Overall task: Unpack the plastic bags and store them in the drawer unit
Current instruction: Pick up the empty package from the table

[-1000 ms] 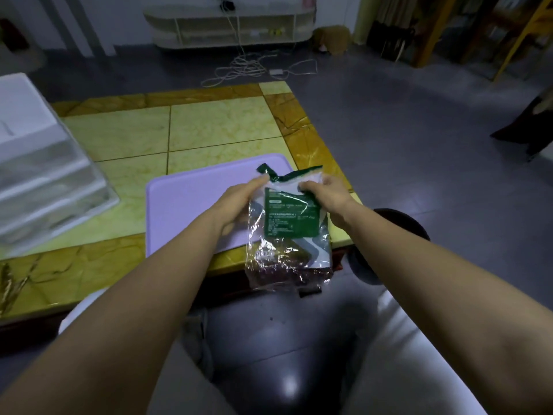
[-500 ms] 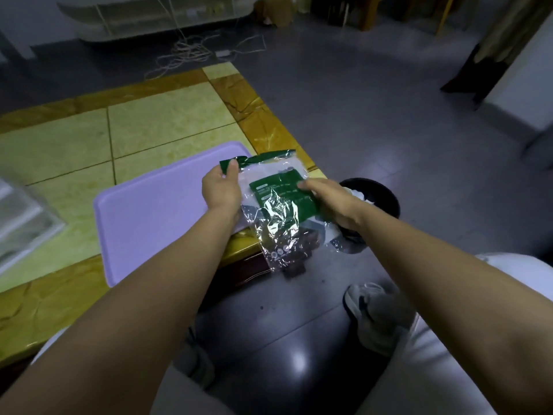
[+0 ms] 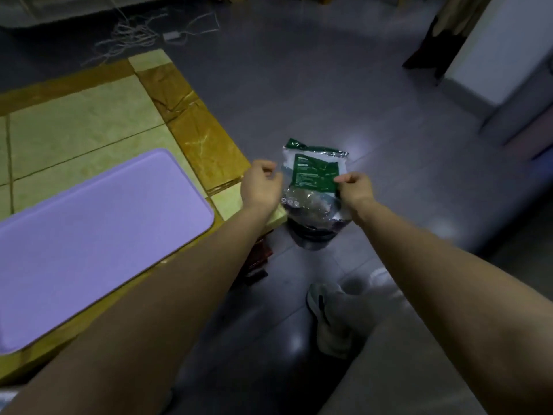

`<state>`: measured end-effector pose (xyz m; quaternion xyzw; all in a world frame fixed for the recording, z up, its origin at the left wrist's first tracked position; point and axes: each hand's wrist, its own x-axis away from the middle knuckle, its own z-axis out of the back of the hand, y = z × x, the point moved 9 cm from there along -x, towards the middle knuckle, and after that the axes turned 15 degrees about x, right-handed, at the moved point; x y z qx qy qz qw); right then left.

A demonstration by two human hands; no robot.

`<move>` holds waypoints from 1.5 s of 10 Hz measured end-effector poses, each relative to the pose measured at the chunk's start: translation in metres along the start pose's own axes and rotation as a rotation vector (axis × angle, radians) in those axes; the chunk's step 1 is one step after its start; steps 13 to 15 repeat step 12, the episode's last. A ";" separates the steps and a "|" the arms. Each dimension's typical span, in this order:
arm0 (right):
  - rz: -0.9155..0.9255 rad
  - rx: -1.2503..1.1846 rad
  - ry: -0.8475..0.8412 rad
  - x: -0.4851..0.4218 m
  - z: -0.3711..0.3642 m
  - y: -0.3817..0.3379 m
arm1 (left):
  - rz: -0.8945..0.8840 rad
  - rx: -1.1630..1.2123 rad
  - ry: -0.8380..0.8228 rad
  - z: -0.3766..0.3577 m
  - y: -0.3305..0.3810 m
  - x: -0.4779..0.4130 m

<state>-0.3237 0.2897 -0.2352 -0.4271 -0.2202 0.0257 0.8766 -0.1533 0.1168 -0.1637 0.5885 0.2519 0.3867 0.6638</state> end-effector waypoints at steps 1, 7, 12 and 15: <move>-0.057 0.046 0.020 -0.027 0.004 0.017 | 0.069 -0.087 -0.183 -0.047 -0.016 -0.019; -0.126 0.513 -0.250 -0.115 -0.052 0.084 | 0.385 -0.242 -0.323 -0.153 -0.110 -0.088; 0.158 0.653 -0.174 -0.050 -0.035 0.006 | 0.200 -0.259 -0.334 -0.114 -0.049 -0.071; 0.158 0.653 -0.174 -0.050 -0.035 0.006 | 0.200 -0.259 -0.334 -0.114 -0.049 -0.071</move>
